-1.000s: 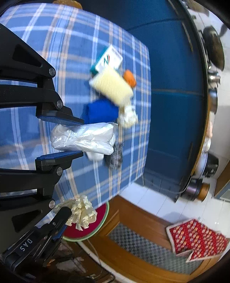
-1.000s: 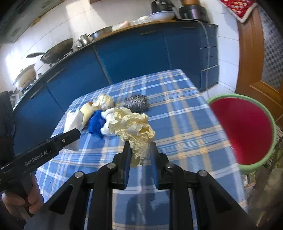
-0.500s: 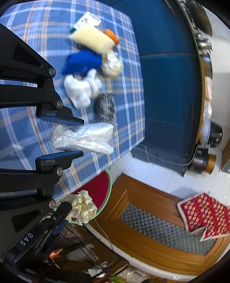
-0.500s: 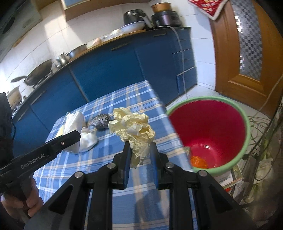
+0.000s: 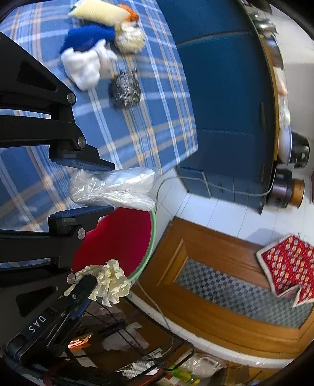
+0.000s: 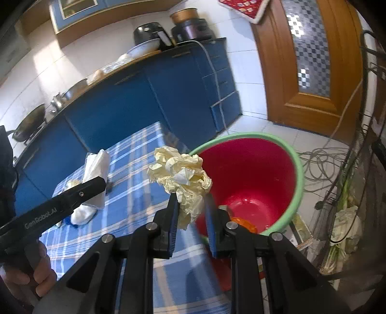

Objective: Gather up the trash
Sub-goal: 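Carry the plastic bag and cream paper over the red bucket, then open both tools to drop the plastic bag and paper into the bucket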

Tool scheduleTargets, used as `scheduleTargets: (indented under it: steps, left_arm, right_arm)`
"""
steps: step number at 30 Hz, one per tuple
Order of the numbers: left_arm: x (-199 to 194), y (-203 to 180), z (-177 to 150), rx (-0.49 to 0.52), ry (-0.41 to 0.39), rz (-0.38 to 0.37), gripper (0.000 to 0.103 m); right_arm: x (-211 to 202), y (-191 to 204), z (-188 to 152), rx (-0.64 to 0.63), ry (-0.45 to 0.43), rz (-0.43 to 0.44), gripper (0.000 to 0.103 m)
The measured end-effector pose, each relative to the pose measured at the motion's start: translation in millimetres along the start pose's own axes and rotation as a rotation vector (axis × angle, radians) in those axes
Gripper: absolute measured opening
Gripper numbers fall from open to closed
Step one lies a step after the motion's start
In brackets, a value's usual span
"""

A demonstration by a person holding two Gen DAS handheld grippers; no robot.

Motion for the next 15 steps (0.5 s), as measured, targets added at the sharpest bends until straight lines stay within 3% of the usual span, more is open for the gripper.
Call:
scheduleTargets:
  steps: [15]
  left_arm:
    - [49, -44, 2, 0.075, 0.061, -0.041, 0.028]
  right_arm:
    - [23, -62, 7, 0.094, 0.019, -0.093, 0.026]
Point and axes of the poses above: each gripper's, at about its wrist camera, not at the fingertips, and x roughly the way its jaws point, y to its left, z to its top, the point moved 5 cm from there along x, roughly the way its jaws point, and after that the axes turned 3 degrees about y, right-handed, at the moved point
